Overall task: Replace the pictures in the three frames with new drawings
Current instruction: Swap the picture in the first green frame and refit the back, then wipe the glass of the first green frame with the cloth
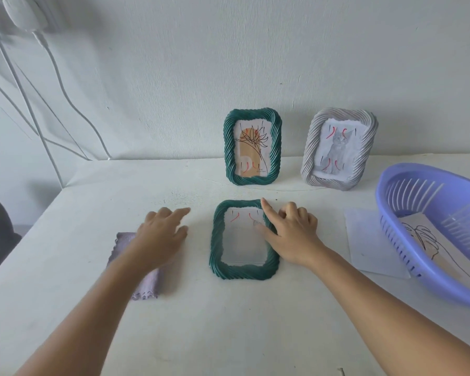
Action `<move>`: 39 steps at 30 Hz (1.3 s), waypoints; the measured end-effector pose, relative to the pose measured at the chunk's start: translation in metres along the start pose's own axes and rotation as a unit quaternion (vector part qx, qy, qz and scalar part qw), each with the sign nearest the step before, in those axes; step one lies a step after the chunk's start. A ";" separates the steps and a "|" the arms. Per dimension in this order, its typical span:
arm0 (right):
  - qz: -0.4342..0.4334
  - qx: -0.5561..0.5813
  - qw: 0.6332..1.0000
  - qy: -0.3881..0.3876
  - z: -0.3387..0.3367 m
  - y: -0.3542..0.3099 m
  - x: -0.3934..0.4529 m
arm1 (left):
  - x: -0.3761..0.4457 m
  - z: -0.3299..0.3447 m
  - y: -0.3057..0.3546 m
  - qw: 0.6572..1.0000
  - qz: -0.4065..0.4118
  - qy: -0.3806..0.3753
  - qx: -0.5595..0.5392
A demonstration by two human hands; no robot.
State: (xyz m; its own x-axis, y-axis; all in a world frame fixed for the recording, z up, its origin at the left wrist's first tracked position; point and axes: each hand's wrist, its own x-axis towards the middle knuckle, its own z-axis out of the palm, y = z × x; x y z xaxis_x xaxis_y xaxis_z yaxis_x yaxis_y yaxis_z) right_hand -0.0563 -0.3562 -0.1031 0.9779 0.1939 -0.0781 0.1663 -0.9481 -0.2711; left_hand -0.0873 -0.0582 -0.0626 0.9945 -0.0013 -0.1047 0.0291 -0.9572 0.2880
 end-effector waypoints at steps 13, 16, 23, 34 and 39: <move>-0.002 0.013 1.000 -0.005 -0.005 -0.001 0.001 | -0.001 -0.045 -0.049 0.991 -0.011 -0.118 0.064; -0.013 0.036 0.999 0.025 -0.009 -0.006 -0.004 | -0.001 -0.050 -0.044 0.992 0.007 -0.101 0.078; -0.166 0.278 0.946 0.003 -0.040 -0.058 -0.024 | -0.014 -0.073 0.004 0.991 0.086 -0.037 -0.093; -0.131 0.513 0.848 -0.014 -0.043 -0.062 -0.022 | -0.019 -0.071 0.053 0.938 0.099 -0.054 -0.328; -0.078 0.469 0.879 -0.039 -0.050 -0.033 -0.025 | -0.017 -0.049 0.058 0.935 0.046 -0.099 -0.338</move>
State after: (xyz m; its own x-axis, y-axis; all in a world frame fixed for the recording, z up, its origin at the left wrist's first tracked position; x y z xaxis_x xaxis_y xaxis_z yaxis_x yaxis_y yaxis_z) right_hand -0.0795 -0.3423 -0.0440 0.9349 0.3539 -0.0257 0.0835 -0.2898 -0.9534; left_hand -0.0979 -0.0995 0.0024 0.9598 -0.1927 -0.2041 0.0670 -0.5487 0.8333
